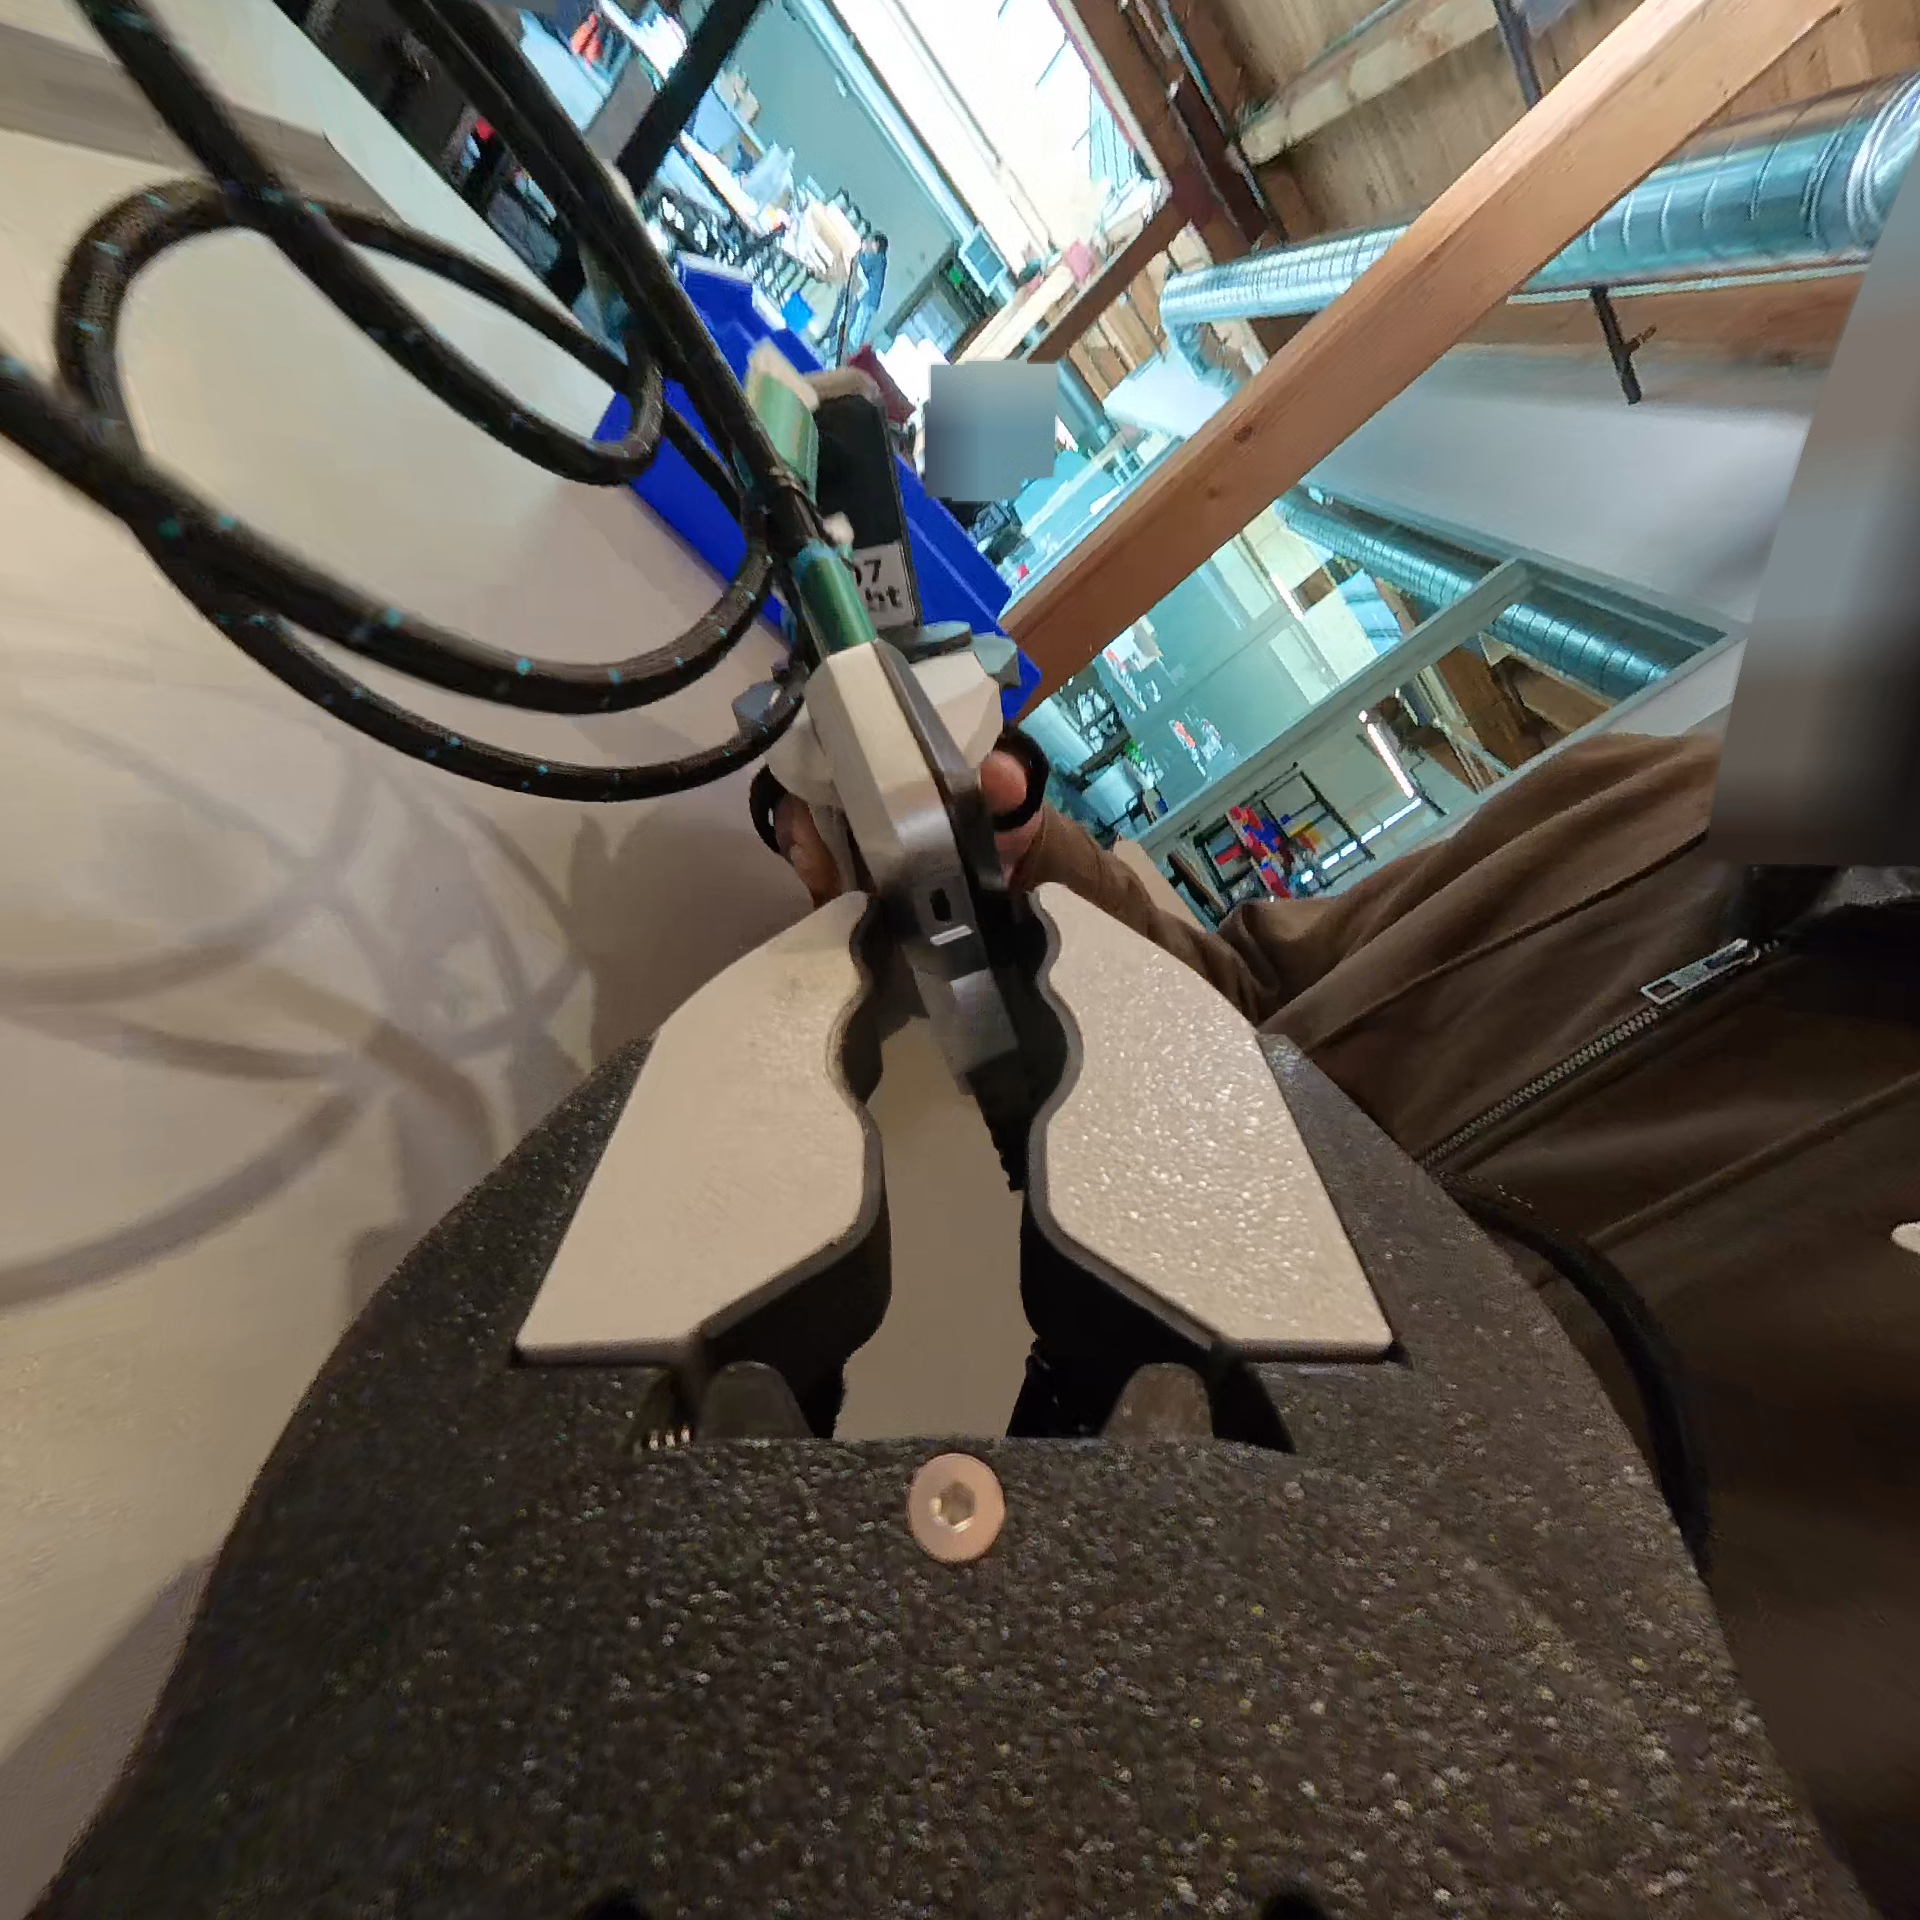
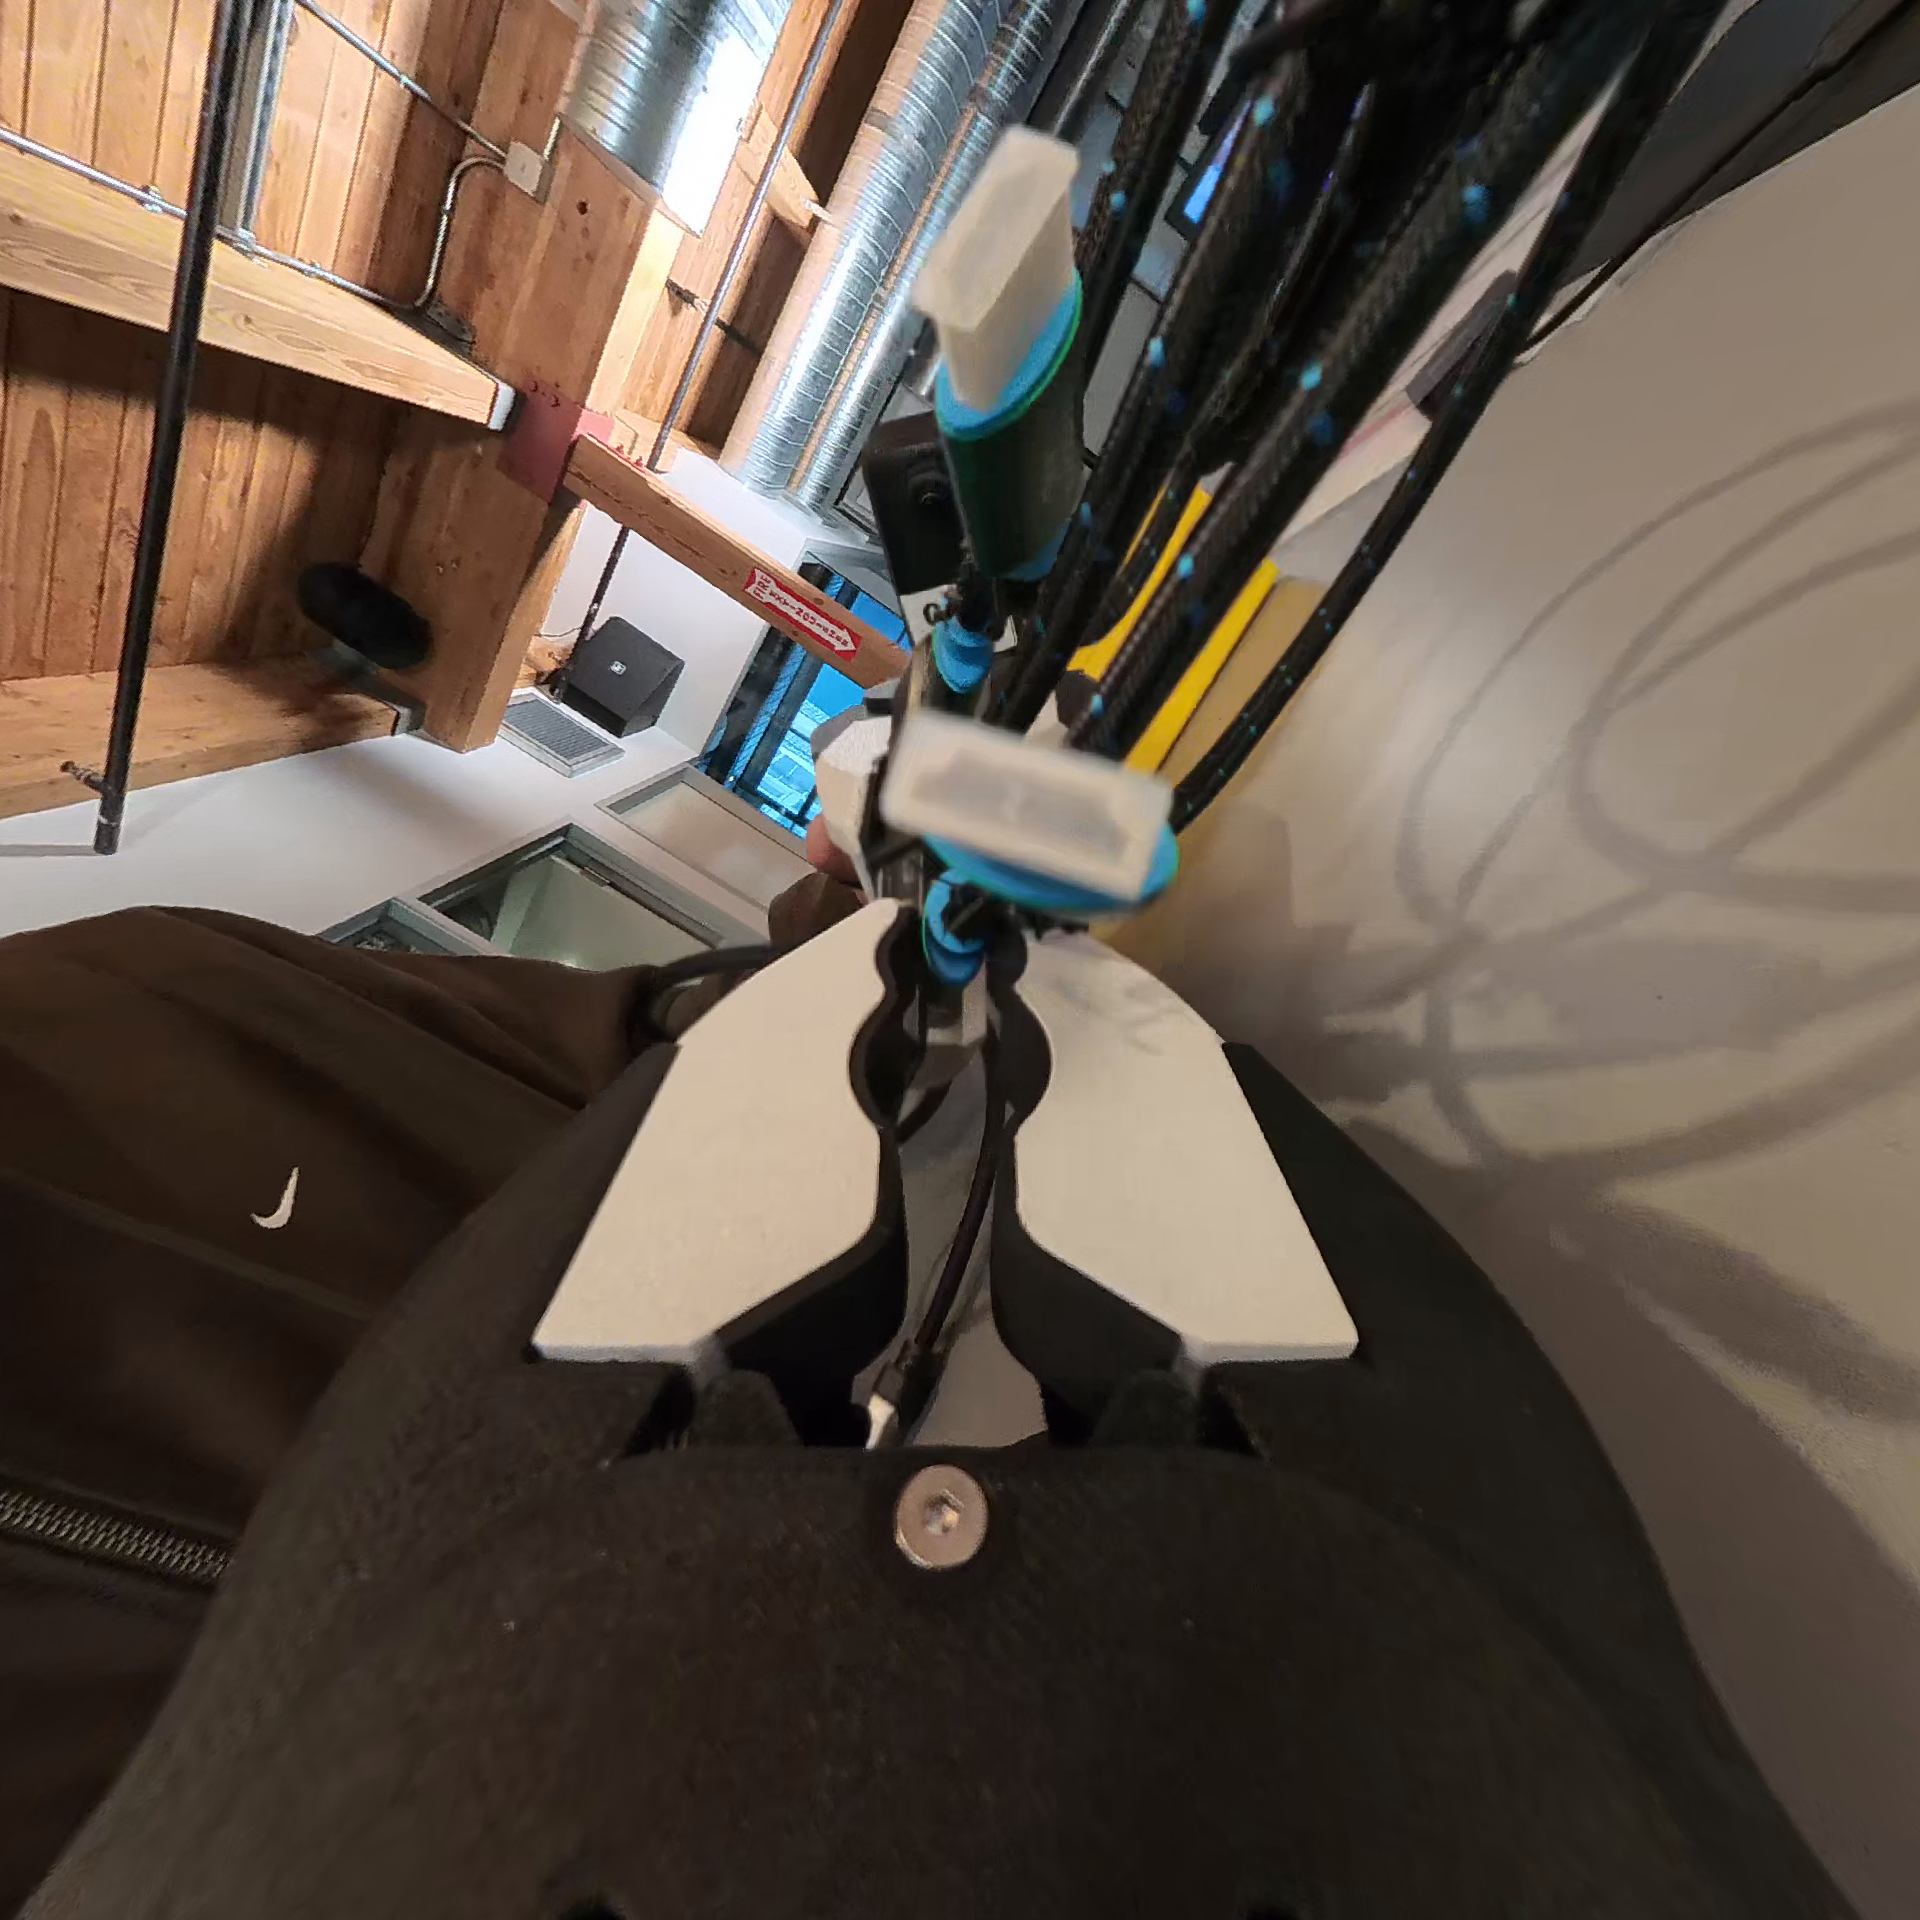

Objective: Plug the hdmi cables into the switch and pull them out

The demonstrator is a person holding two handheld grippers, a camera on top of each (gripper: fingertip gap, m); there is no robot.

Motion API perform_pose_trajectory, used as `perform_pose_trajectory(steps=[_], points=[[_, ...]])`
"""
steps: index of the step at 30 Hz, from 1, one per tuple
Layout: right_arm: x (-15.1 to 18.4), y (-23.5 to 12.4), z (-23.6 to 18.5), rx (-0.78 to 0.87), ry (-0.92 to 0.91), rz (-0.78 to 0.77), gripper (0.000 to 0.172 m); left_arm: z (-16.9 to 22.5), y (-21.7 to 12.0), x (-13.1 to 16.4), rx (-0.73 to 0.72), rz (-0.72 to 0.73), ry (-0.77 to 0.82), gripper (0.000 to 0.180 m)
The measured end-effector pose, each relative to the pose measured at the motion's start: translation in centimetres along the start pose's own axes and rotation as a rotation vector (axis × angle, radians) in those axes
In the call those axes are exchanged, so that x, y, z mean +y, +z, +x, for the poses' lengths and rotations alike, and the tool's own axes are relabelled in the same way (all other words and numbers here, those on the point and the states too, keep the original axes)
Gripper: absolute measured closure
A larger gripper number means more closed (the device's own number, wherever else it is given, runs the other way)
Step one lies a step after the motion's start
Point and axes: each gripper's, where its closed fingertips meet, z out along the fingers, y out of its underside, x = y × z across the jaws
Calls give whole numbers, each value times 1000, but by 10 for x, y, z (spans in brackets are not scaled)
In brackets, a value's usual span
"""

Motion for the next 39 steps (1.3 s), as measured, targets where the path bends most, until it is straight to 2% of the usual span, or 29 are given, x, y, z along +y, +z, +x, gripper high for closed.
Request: perform_pose_trajectory(steps=[4,6,9,14,23,35,39], points=[[9,11,1,2,4,-39,160,-6,19,25,-18,-148,-27,149],[12,15,2,25,-8,-54,161,-5,27,25,42,-113,-99,150],[13,13,9,73,-5,-67,160,-11,27,26,58,-111,-159,151],[4,8,13,105,2,-16,155,-15,25,25,37,-131,-120,152],[-3,6,3,47,-11,22,162,-9,26,19,3,-126,-24,153],[-8,7,-1,64,-28,57,160,-5,28,10,-60,-117,-9,154],[-7,9,-5,85,-132,38,159,-1,25,12,-52,-115,-11,153]])
